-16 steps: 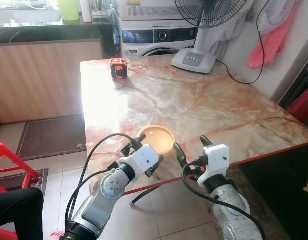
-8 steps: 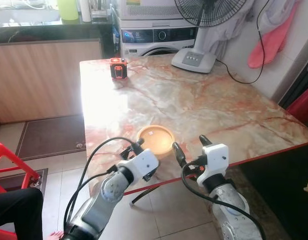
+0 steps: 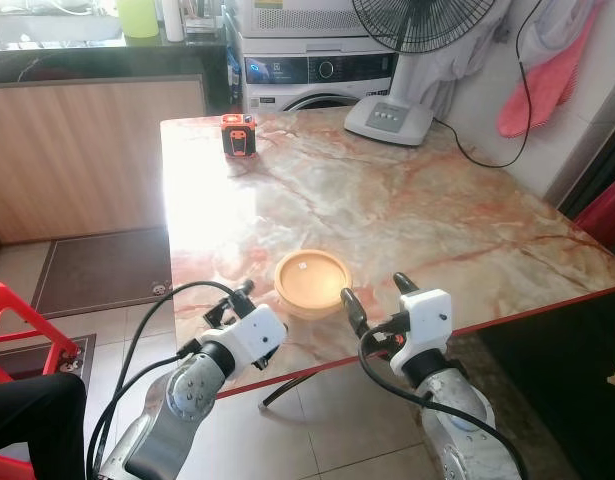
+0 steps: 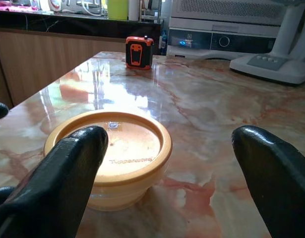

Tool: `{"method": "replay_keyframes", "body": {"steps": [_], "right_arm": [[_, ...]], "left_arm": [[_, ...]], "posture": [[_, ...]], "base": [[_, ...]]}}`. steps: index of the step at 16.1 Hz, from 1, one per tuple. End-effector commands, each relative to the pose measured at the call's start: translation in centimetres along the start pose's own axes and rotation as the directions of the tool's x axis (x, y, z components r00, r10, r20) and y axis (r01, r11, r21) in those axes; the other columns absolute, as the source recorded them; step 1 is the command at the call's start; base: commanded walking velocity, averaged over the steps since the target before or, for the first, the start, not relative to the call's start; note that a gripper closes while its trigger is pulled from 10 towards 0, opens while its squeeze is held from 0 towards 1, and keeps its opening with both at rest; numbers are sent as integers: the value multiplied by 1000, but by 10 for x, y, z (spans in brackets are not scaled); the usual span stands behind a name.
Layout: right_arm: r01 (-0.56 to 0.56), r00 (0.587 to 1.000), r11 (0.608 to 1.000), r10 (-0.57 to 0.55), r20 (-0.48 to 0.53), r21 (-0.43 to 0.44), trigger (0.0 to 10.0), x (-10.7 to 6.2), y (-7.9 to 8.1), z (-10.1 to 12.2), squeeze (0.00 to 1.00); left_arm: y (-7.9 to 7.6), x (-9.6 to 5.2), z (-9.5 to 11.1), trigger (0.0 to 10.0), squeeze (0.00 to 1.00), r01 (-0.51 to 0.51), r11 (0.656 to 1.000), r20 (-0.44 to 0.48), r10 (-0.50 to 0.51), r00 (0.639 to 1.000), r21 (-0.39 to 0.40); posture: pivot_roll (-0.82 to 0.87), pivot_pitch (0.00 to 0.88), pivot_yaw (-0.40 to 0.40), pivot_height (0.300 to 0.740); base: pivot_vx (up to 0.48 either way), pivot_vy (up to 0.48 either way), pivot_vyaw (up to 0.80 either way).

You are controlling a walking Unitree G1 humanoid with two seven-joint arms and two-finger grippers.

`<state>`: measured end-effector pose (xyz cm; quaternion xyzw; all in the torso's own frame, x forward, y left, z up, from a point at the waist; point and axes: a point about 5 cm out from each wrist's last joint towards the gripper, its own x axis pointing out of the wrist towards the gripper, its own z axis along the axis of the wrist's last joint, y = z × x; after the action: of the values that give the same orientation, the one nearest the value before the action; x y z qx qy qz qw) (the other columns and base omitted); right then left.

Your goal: Restocking fridge

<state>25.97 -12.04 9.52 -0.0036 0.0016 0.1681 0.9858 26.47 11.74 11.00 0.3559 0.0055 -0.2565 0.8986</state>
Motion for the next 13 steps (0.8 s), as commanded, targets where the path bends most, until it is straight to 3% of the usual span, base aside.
{"method": "replay_keyframes", "body": {"steps": [1,3,6,13], "right_arm": [[-6,1000,1000,6,-7,-12,10000,3,0,1,0],[-7,1000,1000,7,-7,-16,10000,3,0,1,0],[-2,1000,1000,2,-7,-18,10000,2,-1,1,0],[-4,1000,1000,4,-7,-21,10000,2,-2,0,0]], "left_arm": [[-5,0,6,10000,0,46,998,40,-45,998,-34],[-14,4,19,10000,0,119,990,121,-109,987,-79],[-16,13,23,10000,0,112,989,136,-99,986,-95],[1,23,17,10000,0,15,998,106,-9,994,-61]], "posture": [[-46,0,-85,740],[-53,0,-83,740],[-64,0,-82,740],[-65,0,-86,740]], "base": [[0,0,0],[0,0,0],[0,0,0],[0,0,0]]}}
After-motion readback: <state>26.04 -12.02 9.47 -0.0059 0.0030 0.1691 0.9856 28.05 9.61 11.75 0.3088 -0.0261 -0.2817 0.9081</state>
